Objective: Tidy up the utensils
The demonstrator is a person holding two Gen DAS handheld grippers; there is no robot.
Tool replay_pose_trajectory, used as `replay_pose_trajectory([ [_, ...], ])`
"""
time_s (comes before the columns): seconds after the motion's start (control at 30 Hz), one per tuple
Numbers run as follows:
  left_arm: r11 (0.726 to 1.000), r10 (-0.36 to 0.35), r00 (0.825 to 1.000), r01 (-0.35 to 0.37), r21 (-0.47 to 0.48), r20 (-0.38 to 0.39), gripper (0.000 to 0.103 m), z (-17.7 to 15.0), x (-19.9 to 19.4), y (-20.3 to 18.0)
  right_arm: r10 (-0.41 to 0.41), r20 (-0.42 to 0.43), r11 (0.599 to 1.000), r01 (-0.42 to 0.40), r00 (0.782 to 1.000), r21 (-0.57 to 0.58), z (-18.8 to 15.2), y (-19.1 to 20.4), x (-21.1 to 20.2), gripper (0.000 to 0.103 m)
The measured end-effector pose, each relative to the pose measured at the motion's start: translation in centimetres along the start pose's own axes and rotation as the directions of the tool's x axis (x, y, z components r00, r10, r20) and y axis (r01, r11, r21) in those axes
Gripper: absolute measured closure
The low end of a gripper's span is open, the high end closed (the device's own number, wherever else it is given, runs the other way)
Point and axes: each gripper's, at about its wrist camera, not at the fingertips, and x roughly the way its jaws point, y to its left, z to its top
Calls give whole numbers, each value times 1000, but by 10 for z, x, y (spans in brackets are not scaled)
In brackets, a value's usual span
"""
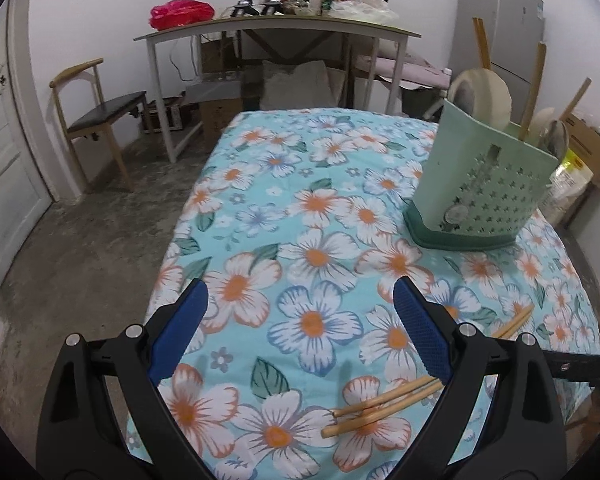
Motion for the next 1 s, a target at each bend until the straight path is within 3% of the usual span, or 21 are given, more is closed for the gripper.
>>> replay_pose_trajectory([
  [0.3,997,-73,996,73,-8,-42,13,-8,10,1,29,21,998,-30,999,50,9,-2,9,45],
  [0.53,987,-158,984,158,-11,-85,13,-15,15,-8,46,28,996,-48,999,70,9,-6,7,45],
  [0.7,982,-183,979,186,16,-94,13,-16,15,-14,60,37,994,-63,997,87,8,-9,5,45],
  [1.0,978,-206,969,202,-41,-139,13,-19,24,-3,78,56,992,-83,995,96,4,-16,-6,45],
])
